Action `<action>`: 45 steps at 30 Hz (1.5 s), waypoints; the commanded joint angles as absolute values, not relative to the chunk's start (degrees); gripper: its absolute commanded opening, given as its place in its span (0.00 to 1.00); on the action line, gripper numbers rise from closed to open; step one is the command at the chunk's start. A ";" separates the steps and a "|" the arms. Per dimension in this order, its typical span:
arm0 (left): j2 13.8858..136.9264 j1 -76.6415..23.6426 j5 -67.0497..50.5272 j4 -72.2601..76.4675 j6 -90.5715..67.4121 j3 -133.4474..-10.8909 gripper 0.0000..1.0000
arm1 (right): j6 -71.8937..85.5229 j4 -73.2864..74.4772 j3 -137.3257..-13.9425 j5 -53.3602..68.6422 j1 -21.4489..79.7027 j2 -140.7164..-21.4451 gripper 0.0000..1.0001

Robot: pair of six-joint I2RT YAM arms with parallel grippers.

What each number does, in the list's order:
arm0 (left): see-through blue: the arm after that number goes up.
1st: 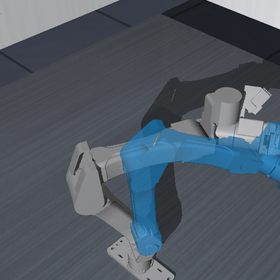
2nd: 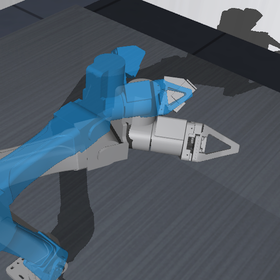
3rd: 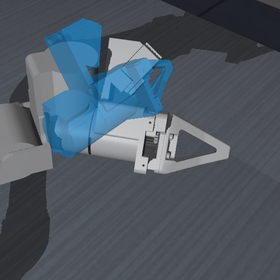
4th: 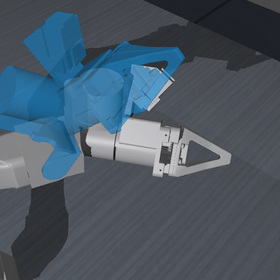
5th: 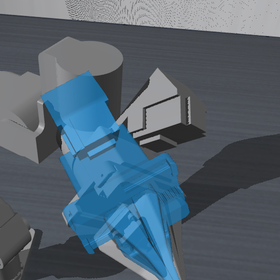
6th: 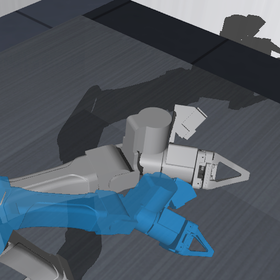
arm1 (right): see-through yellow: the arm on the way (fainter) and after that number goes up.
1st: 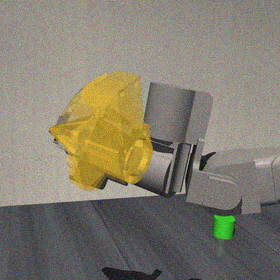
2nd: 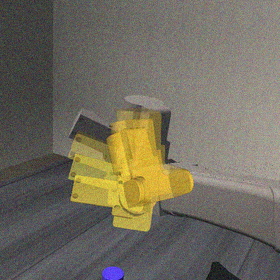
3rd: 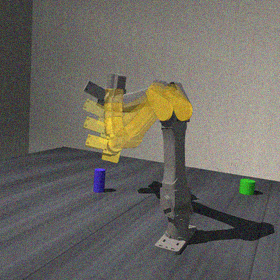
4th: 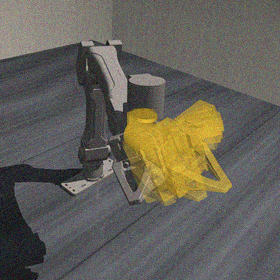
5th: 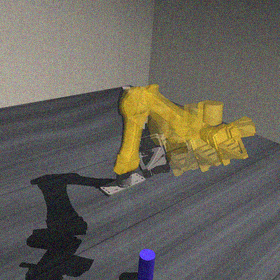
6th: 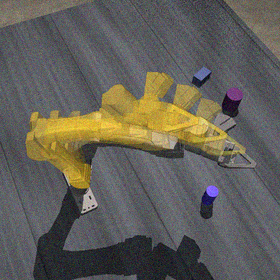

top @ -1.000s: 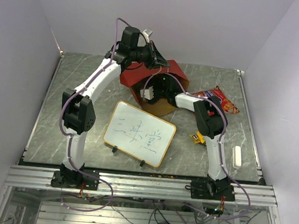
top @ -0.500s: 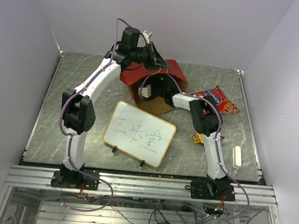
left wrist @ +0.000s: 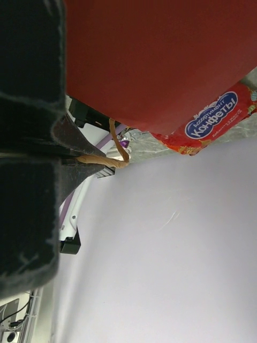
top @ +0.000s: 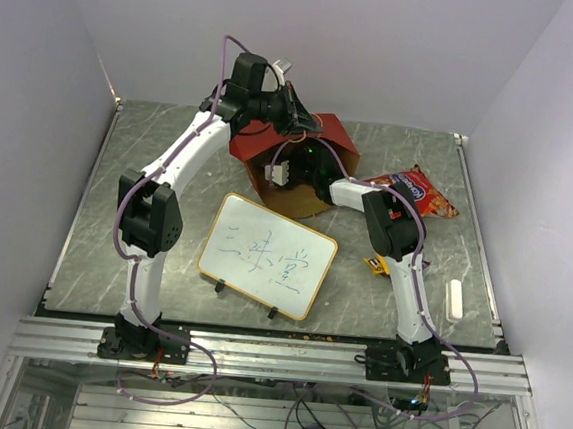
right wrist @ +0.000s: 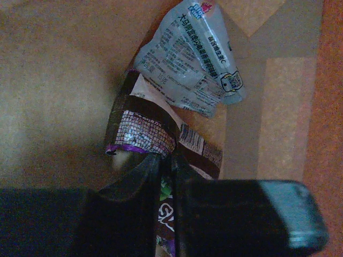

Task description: Take the snacks out of the paper bag

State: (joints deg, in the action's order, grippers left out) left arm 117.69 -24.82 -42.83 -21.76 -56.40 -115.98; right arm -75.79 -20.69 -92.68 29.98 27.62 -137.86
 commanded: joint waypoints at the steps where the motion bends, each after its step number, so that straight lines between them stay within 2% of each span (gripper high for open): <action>1: 115.48 -24.61 -42.22 -22.90 -54.58 -115.91 0.07 | -73.53 -23.47 -92.55 30.99 27.60 -135.86 0.07; 3: 115.03 -24.61 -41.98 -22.69 -54.53 -115.14 0.07 | -73.54 -23.17 -92.15 30.87 27.60 -135.04 0.00; 19: 113.99 -24.52 -41.54 -19.83 -55.71 -112.89 0.07 | -66.86 -27.84 -77.80 33.61 27.77 -122.99 0.00; 28: 113.56 -24.52 -41.97 -18.58 -56.74 -112.41 0.07 | -54.60 -39.09 -67.19 30.98 27.77 -116.15 0.00; 39: 112.67 -24.18 -41.75 -17.53 -57.39 -110.99 0.07 | -43.74 -44.23 -52.70 30.60 27.86 -102.07 0.00; 45: 112.00 -23.91 -40.20 -16.39 -57.63 -109.75 0.07 | -36.84 -39.28 -44.67 27.55 27.86 -91.21 0.00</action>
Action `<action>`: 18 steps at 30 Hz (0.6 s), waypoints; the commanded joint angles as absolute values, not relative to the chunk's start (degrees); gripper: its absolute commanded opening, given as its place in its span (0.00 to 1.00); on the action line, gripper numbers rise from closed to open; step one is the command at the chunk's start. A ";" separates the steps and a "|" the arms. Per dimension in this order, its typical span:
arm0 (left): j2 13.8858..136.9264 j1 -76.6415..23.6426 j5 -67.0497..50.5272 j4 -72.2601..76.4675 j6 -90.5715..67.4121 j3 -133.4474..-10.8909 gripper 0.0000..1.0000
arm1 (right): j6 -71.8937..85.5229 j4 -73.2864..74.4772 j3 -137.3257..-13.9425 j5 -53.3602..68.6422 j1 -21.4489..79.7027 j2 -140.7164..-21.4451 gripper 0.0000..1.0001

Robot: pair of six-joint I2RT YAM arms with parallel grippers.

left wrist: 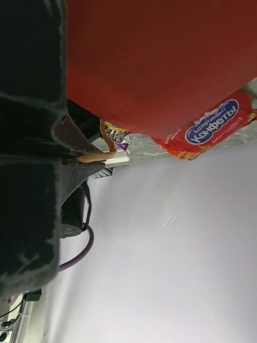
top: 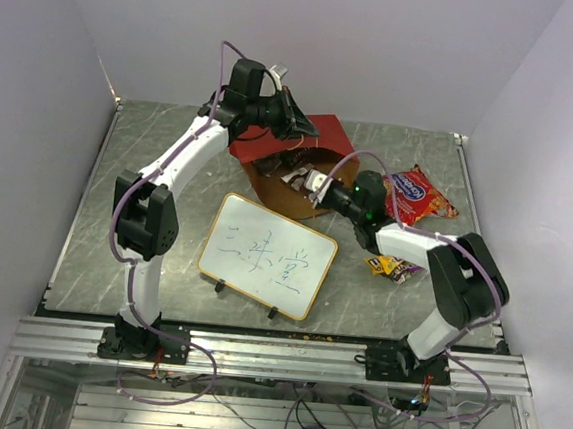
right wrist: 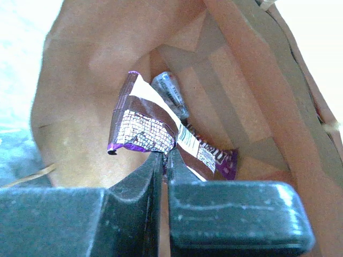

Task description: Take the snacks out of the paper bag

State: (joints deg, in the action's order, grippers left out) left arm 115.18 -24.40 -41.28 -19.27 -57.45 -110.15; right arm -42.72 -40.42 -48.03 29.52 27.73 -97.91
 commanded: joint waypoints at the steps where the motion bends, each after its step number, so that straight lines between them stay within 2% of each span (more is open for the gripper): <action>1: 111.91 -23.91 -39.99 -16.21 -57.64 -109.34 0.07 | -37.17 -37.66 -43.52 27.23 27.86 -88.97 0.00; 10: 112.25 -23.51 -38.66 -14.93 -57.02 -108.91 0.07 | -26.31 -27.53 -35.27 18.44 27.69 -69.03 0.00; 18: 110.28 -23.90 -38.35 -7.20 -62.00 -101.83 0.07 | 0.17 -13.02 -32.37 4.42 27.69 -53.24 0.00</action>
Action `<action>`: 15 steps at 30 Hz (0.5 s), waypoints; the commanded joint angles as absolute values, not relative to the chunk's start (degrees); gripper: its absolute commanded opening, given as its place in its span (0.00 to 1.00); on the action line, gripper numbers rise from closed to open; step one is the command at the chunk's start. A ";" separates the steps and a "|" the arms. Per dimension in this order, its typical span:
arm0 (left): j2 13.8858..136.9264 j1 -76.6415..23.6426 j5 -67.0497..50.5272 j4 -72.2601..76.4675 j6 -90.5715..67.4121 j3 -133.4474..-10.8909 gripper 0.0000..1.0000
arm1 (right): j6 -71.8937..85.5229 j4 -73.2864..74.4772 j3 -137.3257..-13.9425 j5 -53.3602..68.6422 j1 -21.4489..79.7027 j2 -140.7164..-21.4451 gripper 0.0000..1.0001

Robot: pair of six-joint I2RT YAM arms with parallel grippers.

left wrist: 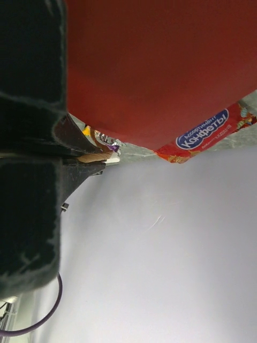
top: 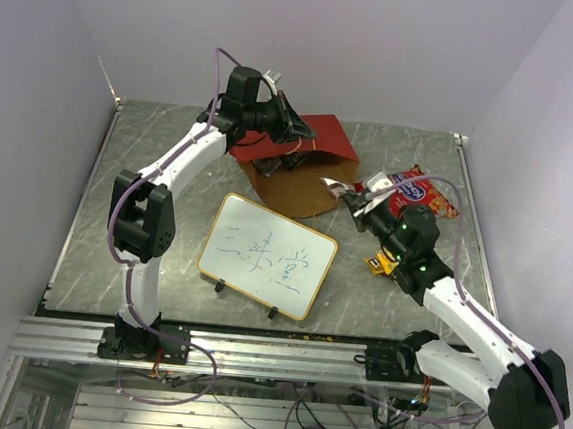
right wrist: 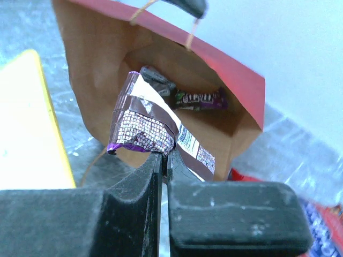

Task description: Take the snacks out of the paper bag

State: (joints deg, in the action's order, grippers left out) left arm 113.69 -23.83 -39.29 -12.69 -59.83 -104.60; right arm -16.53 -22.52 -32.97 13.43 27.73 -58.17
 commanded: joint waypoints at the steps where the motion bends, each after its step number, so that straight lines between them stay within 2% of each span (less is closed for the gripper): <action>1: 109.89 -23.91 -38.09 -6.92 -62.12 -101.19 0.07 | 2.93 -10.17 -32.47 2.27 27.69 -51.71 0.00; 7: 108.06 -23.92 -37.10 -5.37 -62.23 -98.44 0.07 | 9.68 4.12 -33.77 -16.11 27.69 -45.35 0.00; 11: 109.45 -23.91 -37.71 -5.50 -62.19 -99.58 0.07 | 16.91 19.68 -41.62 -35.60 27.63 -50.09 0.00; 13: 110.74 -23.91 -37.72 -8.49 -62.83 -102.22 0.07 | 20.44 26.41 -45.98 -37.47 27.62 -53.68 0.00; 15: 110.73 -24.12 -38.42 -5.22 -64.37 -102.53 0.07 | 29.36 34.24 -50.49 -39.38 27.69 -57.27 0.00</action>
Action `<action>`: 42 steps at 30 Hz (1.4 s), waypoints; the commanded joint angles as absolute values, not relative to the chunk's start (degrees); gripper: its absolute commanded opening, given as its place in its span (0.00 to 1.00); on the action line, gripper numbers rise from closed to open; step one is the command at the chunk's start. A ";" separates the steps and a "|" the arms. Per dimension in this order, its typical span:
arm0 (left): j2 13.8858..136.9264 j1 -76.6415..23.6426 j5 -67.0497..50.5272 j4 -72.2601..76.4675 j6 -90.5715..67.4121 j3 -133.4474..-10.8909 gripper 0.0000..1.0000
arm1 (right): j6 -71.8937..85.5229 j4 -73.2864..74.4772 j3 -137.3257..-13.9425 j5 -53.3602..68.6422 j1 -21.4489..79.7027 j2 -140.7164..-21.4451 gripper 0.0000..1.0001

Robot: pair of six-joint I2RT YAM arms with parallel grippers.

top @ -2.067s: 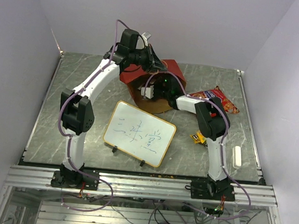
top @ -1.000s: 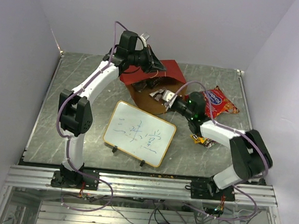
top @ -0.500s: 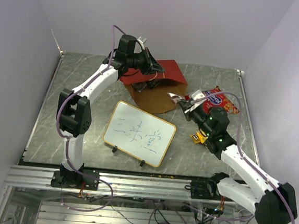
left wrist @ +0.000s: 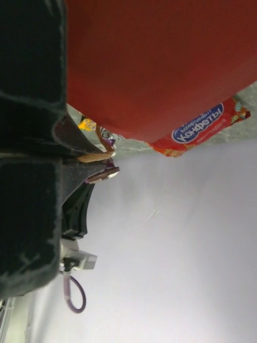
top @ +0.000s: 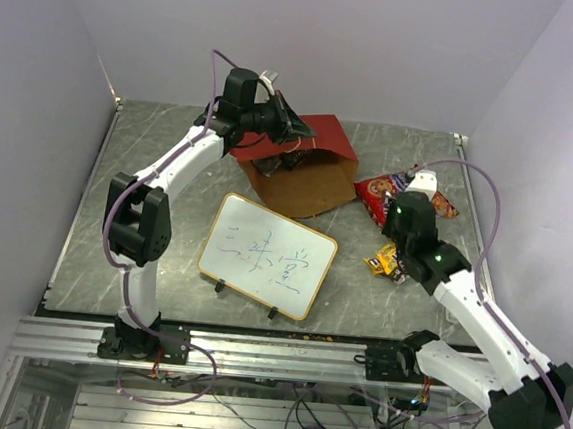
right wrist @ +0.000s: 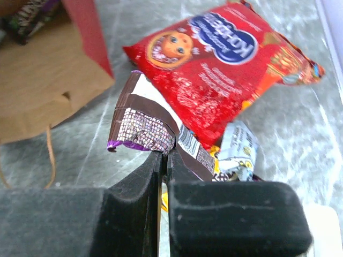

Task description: Take the snacks out of the paper bag

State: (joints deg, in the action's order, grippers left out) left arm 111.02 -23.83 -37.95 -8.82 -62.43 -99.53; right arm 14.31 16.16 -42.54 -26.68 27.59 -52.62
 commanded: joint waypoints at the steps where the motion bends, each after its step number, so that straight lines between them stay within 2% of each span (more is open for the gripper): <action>1: 110.31 -24.23 -37.55 -4.73 -64.25 -101.93 0.07 | 32.45 36.65 -51.36 -39.95 27.64 -58.46 0.00; 8: 107.71 -24.52 -36.72 0.40 -69.29 -94.99 0.07 | 47.48 43.01 -48.08 -43.43 27.11 -62.47 0.00; 11: 107.30 -24.61 -35.40 -2.88 -66.44 -96.79 0.07 | 47.59 38.62 -46.33 -40.60 26.83 -64.08 0.00; 25: 107.60 -24.74 -36.54 -3.67 -65.64 -98.05 0.07 | 46.65 35.63 -43.93 -42.25 26.72 -71.79 0.00; 29: 107.56 -24.75 -36.46 -3.04 -66.05 -97.69 0.07 | 44.50 34.97 -43.68 -41.91 26.72 -70.71 0.09; 32: 108.59 -24.70 -37.38 -4.26 -65.22 -99.22 0.07 | 44.05 35.12 -44.82 -42.34 26.69 -69.55 0.25; 34: 109.43 -24.70 -37.95 -7.73 -64.03 -101.93 0.07 | 43.56 34.25 -45.18 -42.31 26.70 -68.87 0.31; 42: 109.67 -24.79 -38.54 -3.15 -66.71 -100.08 0.07 | 37.65 29.91 -45.55 -41.78 26.76 -66.55 0.34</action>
